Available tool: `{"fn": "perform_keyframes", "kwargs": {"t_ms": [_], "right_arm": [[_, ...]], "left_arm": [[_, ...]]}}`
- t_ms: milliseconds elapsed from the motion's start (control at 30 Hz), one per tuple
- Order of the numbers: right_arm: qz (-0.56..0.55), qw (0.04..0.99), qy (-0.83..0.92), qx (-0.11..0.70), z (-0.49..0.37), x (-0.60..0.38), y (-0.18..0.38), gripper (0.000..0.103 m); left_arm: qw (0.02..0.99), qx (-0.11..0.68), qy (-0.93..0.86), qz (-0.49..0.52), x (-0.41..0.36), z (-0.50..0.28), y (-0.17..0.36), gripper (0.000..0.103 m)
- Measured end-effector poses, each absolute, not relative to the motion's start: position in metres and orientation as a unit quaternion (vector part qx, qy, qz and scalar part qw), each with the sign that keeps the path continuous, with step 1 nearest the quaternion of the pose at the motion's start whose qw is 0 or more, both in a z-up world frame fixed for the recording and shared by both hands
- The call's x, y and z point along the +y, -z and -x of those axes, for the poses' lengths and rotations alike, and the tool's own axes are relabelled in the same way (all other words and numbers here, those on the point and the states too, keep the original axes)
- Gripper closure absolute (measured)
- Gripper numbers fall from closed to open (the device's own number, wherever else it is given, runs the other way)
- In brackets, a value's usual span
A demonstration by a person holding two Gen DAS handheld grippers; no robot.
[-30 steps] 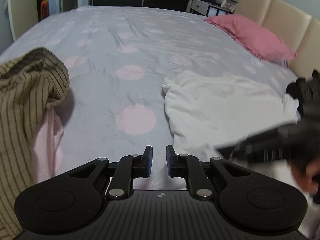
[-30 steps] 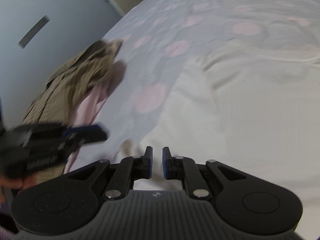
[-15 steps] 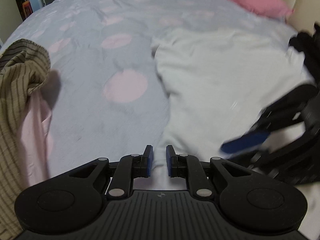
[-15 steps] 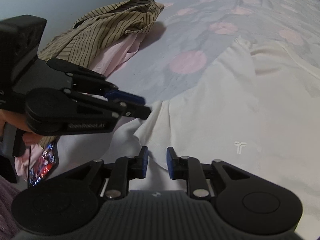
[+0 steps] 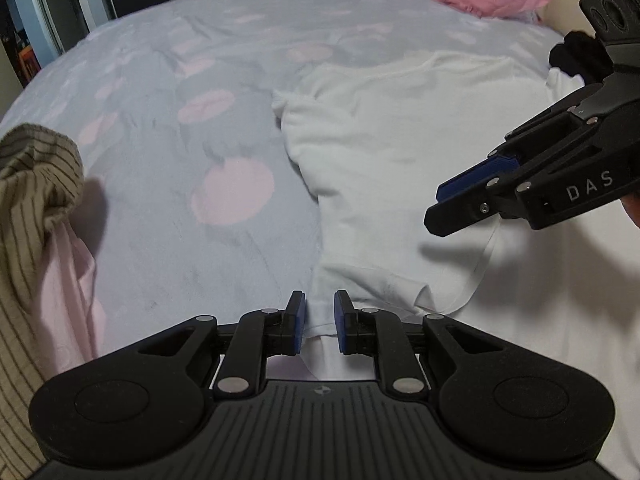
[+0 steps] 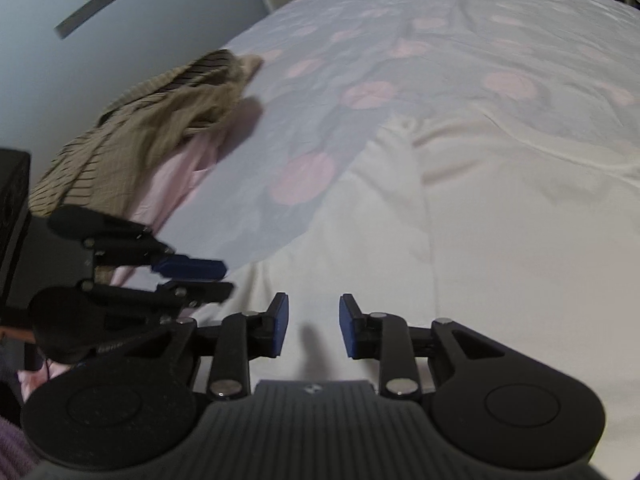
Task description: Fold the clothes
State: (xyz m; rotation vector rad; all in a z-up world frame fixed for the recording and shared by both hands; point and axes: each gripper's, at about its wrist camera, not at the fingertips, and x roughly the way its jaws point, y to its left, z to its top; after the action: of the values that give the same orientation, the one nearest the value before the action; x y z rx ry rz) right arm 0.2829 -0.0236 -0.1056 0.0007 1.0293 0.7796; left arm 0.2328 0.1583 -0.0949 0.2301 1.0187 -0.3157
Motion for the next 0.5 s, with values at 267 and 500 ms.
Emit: {"fn": "perform_keyframes", "kwargs": {"t_ms": [267,500], "right_arm": [[0.034,0.792,-0.340,0.505,-0.286,-0.027,0.119,0.072],[-0.020,0.796,-0.381,0.470,-0.278,-0.017,0.106,0.071]], "left_arm": [[0.844,0.504,0.151,-0.105,0.167,-0.232,0.094,0.096],[0.826,0.537,0.134,-0.108,0.176,-0.233,0.088,0.095]]}}
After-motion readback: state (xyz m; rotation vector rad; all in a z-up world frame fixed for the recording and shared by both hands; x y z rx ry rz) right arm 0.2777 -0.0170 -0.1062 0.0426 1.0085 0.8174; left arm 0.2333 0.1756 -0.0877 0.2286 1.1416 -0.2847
